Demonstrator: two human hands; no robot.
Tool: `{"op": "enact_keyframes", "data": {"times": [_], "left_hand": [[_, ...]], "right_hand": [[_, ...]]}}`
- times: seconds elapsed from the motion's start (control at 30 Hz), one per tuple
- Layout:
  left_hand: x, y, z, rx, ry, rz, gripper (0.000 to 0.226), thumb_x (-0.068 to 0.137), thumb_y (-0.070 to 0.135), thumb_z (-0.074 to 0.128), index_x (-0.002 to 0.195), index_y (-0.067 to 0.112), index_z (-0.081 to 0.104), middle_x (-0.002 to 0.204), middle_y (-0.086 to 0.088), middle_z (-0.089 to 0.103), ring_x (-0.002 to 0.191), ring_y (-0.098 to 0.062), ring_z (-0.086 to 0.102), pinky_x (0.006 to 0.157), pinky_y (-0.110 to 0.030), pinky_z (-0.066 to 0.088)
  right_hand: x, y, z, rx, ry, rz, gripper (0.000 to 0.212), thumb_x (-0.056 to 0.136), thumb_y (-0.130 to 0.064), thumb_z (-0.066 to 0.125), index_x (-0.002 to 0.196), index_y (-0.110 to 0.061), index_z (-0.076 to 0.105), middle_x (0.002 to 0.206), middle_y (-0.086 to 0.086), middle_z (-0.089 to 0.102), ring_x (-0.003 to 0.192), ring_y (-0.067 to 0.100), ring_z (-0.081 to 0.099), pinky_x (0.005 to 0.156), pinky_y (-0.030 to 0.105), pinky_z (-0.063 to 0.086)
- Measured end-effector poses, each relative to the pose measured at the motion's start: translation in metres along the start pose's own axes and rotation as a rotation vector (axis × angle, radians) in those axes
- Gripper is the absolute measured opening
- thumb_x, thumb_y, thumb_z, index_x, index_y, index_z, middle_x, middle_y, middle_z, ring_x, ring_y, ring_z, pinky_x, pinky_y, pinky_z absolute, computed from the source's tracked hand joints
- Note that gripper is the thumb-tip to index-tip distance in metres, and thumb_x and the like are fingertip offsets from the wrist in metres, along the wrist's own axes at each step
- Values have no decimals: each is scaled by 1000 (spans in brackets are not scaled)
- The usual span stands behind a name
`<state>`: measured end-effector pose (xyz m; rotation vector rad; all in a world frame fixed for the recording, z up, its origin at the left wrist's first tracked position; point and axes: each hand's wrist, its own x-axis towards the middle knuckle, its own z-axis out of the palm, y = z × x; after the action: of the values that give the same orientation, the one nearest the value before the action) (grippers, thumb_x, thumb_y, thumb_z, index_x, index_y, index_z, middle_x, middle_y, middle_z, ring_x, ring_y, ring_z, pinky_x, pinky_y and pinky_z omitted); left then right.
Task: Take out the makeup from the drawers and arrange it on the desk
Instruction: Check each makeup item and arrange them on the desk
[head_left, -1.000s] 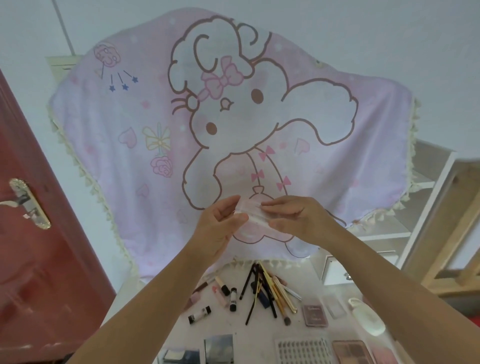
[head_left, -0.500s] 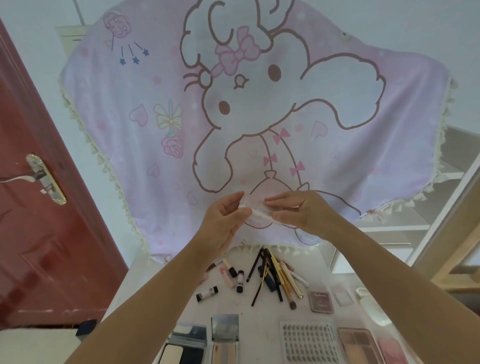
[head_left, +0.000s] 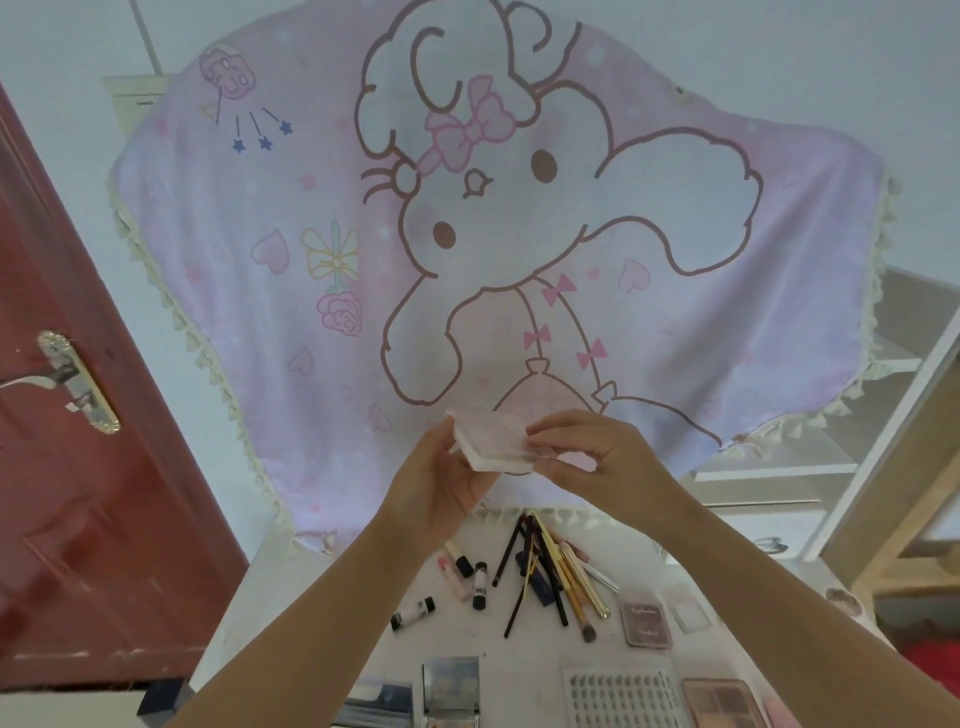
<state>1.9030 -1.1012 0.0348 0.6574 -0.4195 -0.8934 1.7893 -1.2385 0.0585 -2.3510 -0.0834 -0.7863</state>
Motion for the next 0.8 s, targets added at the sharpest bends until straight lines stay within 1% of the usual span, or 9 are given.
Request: {"op": "enact_keyframes", "data": {"times": [0.1,0.17,0.27,0.4,0.47,0.53,0.6,0.67,0.8], "left_hand": [[-1,-3,-3,15,29,-81,34,81,21,48,104,0,61,97,-18,66,82,-24,67,67,-28,57],[-3,-4,-2,48,13,-99,32,79,21,50,103,1,61,94,-16,67,79,-23,68,67,-27,57],[-4,-5,0,79,1,-86,26,78,19,51,99,6,58,89,-13,67,75,-19,68,65,-25,57],[-7,-5,-2,71,-39,-117,28,80,23,52,102,7,60,91,-13,68,78,-20,69,67,-26,59],[-10,-3,-3,175,-76,-121,37,82,28,57,110,4,60,98,-15,67,85,-22,67,73,-26,58],[-12,-1,-6,280,-121,-116,51,74,17,67,120,1,52,102,-17,65,89,-25,66,77,-29,57],[-13,1,-9,302,-143,-142,56,70,0,64,124,3,48,101,-18,66,90,-27,67,77,-30,57],[-14,3,-12,314,-143,-150,57,69,-7,60,123,5,48,101,-18,67,90,-28,67,75,-30,58],[-15,3,-14,315,-135,-148,57,68,-8,60,122,6,49,100,-17,69,92,-28,67,73,-30,58]], "right_hand": [[1,1,-6,11,-114,94,19,72,-11,73,85,-25,67,115,-24,44,113,2,40,92,1,24],[2,2,-9,18,-234,132,28,74,-14,71,76,-36,55,123,-23,38,121,1,34,95,9,29],[4,1,-11,99,-277,156,32,74,-8,70,74,-36,52,114,-23,46,106,0,47,83,4,43],[6,4,-12,95,-281,171,35,72,-11,72,88,-40,60,106,-29,46,99,-2,50,83,8,44],[6,6,-12,31,-303,164,34,72,-15,73,97,-38,63,107,-26,47,98,-4,49,81,4,40],[7,8,-11,-42,-334,132,32,72,-19,74,103,-27,68,107,-22,47,95,-4,48,79,-1,37],[9,9,-9,-77,-351,105,32,71,-20,75,103,-22,69,107,-21,47,94,-4,48,78,-3,35],[9,9,-8,-104,-349,94,32,71,-22,75,102,-23,69,109,-20,47,96,-2,46,79,-3,34],[10,9,-4,-114,-331,77,33,72,-22,74,104,-22,69,112,-18,46,104,-1,41,88,10,31]]}}
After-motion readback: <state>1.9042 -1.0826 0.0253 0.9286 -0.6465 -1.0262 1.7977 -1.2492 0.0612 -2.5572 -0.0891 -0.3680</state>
